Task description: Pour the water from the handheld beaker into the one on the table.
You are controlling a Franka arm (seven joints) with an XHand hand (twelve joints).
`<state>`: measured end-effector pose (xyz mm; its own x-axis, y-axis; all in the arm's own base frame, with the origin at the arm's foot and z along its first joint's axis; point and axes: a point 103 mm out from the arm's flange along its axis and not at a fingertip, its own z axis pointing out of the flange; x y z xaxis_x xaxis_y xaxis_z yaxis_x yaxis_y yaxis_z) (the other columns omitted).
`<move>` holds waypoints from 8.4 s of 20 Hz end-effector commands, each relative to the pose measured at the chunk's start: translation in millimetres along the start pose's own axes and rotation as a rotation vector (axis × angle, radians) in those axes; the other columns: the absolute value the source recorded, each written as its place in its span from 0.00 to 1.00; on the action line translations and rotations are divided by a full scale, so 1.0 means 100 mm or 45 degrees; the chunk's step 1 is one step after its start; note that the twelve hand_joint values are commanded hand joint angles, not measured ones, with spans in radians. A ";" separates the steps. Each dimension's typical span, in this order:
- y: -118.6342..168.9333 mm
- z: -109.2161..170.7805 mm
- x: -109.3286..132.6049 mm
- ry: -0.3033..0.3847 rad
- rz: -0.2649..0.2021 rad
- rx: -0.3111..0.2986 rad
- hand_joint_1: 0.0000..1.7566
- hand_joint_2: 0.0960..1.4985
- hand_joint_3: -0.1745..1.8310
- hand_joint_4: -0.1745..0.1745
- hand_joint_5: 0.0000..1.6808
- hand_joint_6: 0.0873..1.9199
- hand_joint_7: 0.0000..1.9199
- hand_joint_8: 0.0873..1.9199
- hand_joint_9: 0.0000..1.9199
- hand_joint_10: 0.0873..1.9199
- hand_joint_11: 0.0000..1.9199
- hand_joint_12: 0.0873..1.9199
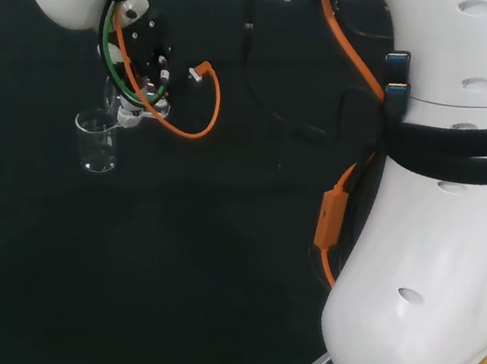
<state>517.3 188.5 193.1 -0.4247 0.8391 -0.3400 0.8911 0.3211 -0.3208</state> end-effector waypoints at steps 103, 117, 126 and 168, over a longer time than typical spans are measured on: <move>0.02 -0.25 0.21 -0.288 0.020 0.143 0.81 0.65 0.00 0.00 0.87 0.01 0.82 0.00 0.75 0.07 0.57 0.44; 0.11 -0.41 0.44 -0.317 0.012 0.150 0.81 0.65 0.00 0.00 0.87 0.01 0.82 0.00 0.75 0.07 0.57 0.44; 0.06 -0.33 0.31 -0.299 0.006 0.141 0.81 0.65 0.00 0.00 0.87 0.01 0.82 0.00 0.75 0.07 0.57 0.44; -0.10 -0.43 0.01 -0.057 -0.012 0.030 0.75 0.66 0.00 0.00 0.89 0.00 0.81 0.00 0.84 0.05 0.58 0.44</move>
<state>515.2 212.9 229.1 -0.4409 0.7907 -0.4248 0.8831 0.2977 -0.3626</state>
